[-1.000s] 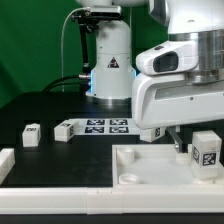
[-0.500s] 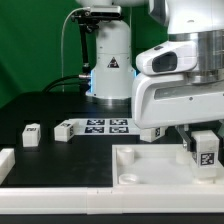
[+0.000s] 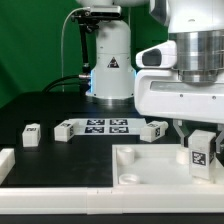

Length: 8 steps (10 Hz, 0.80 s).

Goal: Assemble one leg

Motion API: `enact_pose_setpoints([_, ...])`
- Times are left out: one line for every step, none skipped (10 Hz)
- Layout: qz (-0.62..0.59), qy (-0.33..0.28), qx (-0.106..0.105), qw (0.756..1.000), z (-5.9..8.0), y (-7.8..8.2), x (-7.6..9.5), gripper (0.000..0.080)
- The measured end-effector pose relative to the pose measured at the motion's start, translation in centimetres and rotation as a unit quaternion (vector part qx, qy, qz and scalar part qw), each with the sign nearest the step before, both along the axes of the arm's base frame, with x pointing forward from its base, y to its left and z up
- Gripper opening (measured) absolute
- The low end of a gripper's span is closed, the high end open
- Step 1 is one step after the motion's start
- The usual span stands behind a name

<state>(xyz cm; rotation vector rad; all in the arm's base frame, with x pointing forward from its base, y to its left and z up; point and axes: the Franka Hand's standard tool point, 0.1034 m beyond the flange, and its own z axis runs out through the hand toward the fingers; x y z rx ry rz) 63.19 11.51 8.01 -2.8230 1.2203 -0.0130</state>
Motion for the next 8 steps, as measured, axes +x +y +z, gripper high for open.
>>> enact_pose_setpoints([-0.054,0.004,-0.003,0.999,-0.01,0.04,-0.01,0.0291])
enact_pose_setpoints([-0.125,0.009,-0.005,0.992,-0.01,0.08,-0.10,0.0291])
enact_pose_setpoints([-0.187,0.012,-0.006,0.982,0.00,0.21,-0.20,0.0291])
enact_pose_setpoints([-0.233,0.014,-0.005,0.972,-0.04,0.20,-0.27,0.0291])
enact_pose_setpoints([-0.254,0.015,-0.005,0.967,-0.04,0.18,-0.27,0.0291])
enact_pose_setpoints([-0.236,0.014,-0.005,0.972,-0.04,0.18,-0.26,0.0291])
enact_pose_setpoints([-0.216,0.013,-0.006,0.976,-0.04,0.20,-0.25,0.0469])
enact_pose_setpoints([-0.208,0.009,-0.005,0.978,-0.08,0.42,-0.24,0.0586])
